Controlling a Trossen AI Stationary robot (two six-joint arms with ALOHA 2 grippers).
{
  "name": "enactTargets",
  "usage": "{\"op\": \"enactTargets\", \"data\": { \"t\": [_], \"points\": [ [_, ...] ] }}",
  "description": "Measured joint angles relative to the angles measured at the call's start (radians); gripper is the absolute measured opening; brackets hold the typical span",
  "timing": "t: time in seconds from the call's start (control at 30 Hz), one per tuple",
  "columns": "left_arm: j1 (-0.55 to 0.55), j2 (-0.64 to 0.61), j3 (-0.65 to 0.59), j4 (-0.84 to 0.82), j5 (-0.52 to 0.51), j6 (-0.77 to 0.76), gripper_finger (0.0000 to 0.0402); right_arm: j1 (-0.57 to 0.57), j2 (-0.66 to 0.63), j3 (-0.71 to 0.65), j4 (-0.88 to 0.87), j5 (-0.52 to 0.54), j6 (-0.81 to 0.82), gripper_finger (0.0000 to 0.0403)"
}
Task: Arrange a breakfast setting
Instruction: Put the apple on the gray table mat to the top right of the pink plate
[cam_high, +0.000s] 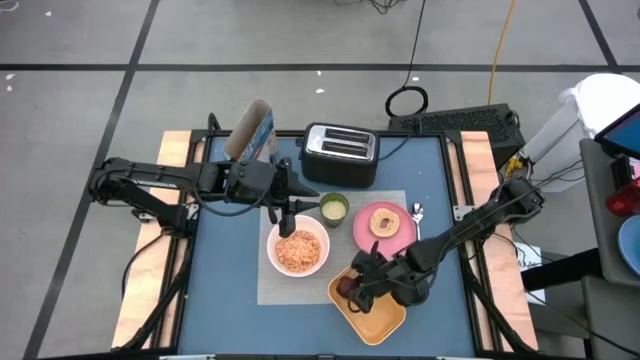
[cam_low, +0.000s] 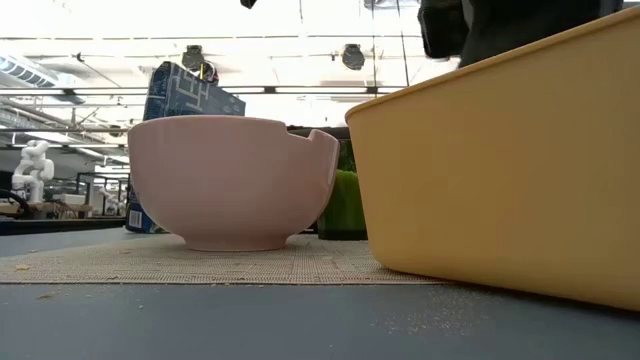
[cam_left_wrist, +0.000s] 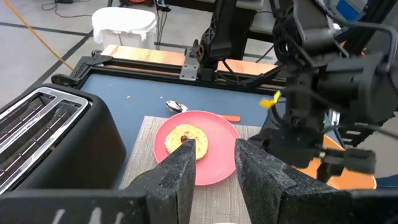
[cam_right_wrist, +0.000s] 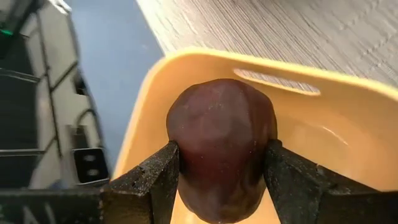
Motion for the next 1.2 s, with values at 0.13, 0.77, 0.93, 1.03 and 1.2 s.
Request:
{"op": "enactTargets", "data": {
  "t": [0.13, 0.77, 0.93, 1.03, 1.2],
  "points": [
    [0.000, 0.000, 0.000, 0.000, 0.000, 0.000, 0.0118, 0.000, -0.069, 0.000, -0.004, 0.000, -0.034, 0.0200],
    [-0.002, 0.000, 0.000, 0.000, 0.000, 0.026, 0.0118, 0.000, -0.459, 0.000, 0.009, 0.350, -0.727, 0.0201],
    [-0.003, 0.000, 0.000, 0.008, 0.001, 0.027, 0.0118, 0.000, -0.475, 0.000, 0.008, 0.515, -0.942, 0.0201],
    [-0.003, 0.000, 0.000, 0.008, 0.001, 0.023, 0.0118, 0.000, -0.486, 0.000, 0.007, 0.585, -1.025, 0.0201],
    [-0.003, 0.016, 0.000, 0.030, 0.001, 0.024, 0.0118, 0.000, -0.518, -0.004, 0.014, 0.654, -1.115, 0.0201]
  ]
}}
